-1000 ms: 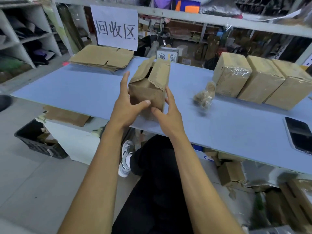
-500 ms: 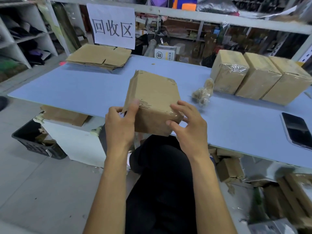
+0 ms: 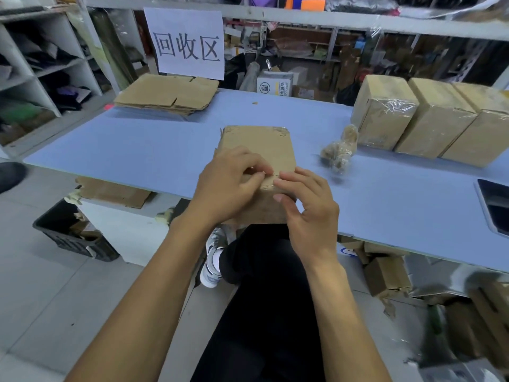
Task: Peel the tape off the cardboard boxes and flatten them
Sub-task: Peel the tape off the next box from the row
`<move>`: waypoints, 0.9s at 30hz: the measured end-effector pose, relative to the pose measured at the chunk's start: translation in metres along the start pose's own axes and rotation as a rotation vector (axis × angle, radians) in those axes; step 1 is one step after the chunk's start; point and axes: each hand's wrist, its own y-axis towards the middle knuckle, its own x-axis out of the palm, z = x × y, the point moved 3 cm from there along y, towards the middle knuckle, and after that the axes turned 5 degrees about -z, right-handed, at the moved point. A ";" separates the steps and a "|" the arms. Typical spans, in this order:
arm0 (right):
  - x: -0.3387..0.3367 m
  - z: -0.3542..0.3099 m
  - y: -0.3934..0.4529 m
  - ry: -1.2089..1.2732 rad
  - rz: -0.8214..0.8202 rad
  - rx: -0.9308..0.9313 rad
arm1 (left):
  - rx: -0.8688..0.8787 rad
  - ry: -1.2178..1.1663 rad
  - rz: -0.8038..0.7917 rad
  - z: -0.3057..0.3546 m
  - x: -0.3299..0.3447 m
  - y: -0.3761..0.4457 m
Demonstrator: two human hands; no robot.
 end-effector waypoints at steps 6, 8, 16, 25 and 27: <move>0.009 0.003 -0.004 -0.001 0.078 -0.044 | 0.021 0.011 0.072 -0.005 0.006 -0.002; 0.010 0.004 -0.004 -0.003 0.096 -0.047 | 0.021 0.013 0.070 -0.004 0.005 -0.002; 0.006 0.005 0.001 0.341 0.073 0.257 | 0.016 0.008 0.041 -0.001 0.004 -0.002; 0.014 0.020 -0.004 0.438 -0.237 0.455 | 0.013 -0.021 -0.084 0.008 -0.001 0.000; 0.013 0.020 -0.003 0.432 -0.229 0.466 | -0.023 -0.014 -0.101 0.012 0.000 0.002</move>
